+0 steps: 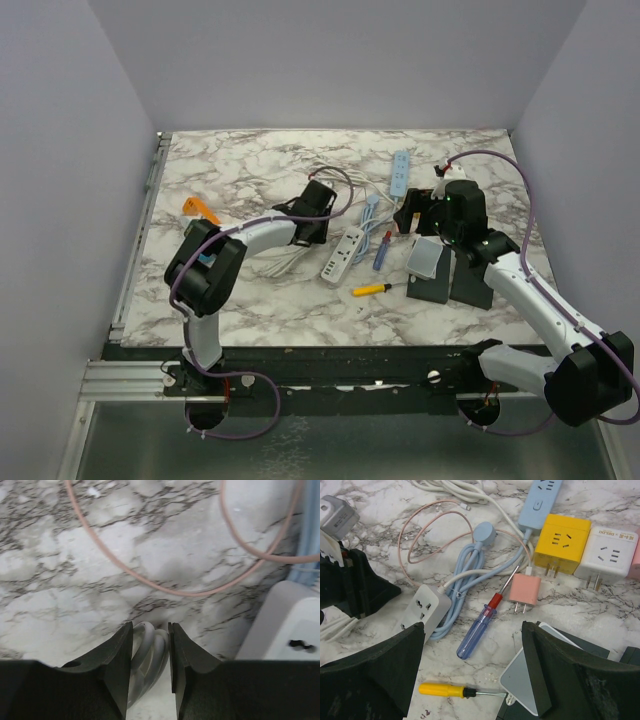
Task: Pull the plug off the socket
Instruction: Move the socket to the center of the board.
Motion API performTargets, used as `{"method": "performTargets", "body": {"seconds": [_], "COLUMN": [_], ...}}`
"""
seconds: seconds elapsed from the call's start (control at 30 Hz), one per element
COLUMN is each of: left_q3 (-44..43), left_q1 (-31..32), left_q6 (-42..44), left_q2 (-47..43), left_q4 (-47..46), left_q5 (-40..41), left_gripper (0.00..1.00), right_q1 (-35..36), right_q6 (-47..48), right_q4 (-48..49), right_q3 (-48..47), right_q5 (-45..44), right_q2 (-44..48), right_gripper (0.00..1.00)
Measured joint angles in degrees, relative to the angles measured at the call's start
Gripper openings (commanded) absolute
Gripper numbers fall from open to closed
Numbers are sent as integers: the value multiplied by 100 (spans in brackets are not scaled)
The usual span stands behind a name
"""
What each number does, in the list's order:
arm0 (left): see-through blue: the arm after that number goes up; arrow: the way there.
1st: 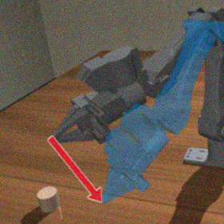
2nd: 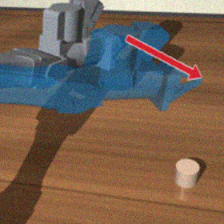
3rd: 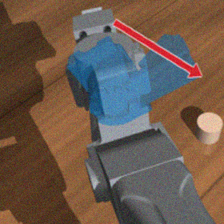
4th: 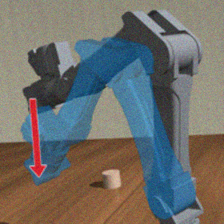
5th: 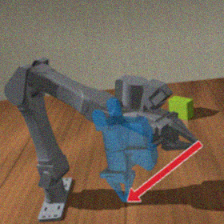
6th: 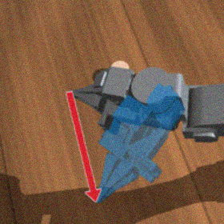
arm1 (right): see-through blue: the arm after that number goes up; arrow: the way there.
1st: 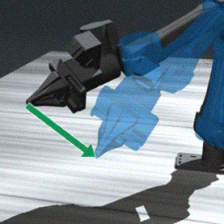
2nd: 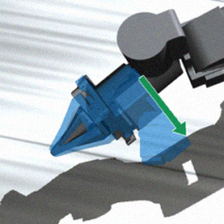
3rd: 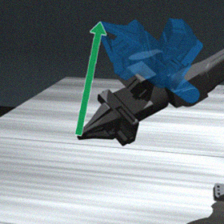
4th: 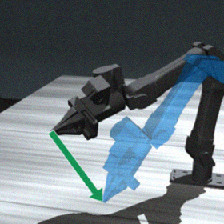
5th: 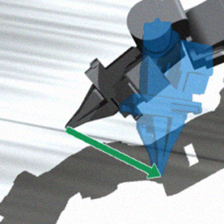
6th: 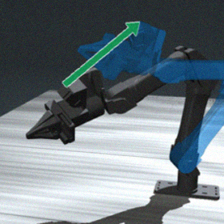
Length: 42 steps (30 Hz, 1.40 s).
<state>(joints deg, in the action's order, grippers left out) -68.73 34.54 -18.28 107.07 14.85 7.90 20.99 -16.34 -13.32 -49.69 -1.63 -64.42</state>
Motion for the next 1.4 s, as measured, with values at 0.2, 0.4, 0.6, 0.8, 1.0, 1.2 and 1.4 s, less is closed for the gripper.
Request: {"method": "performTargets", "body": {"seconds": [0.2,0.4,0.6,0.8,1.0,1.2,1.4], "left_q3": [-367,-616,-793,-903,-1397,-1237,-651], "left_q1": [555,920,1084,1064,883,-164,-2035], "left_q6": [-326,-549,-614,-498,-90,278,348], "left_q2": [293,468,474,0,-682,-1650,-2238], "left_q4": [-160,-192,-201,24,560,957,861], "left_q5": [-66,-94,-170,-289,-551,-745,-717], "left_gripper": [0,11,65,85,92,95,99], "right_q1": [0,0,0,0,0,24,1060], "right_q6": [0,-2,-4,-4,26,101,109], "right_q4": [-2,-2,-35,-153,-175,-153,236], "right_q3": [0,0,0,0,-7,-79,-85], "right_q5": [-28,-72,-90,-87,33,684,734], "right_q2": [33,249,417,675,909,831,389], "right_gripper": [84,84,84,84,86,86,84]}}
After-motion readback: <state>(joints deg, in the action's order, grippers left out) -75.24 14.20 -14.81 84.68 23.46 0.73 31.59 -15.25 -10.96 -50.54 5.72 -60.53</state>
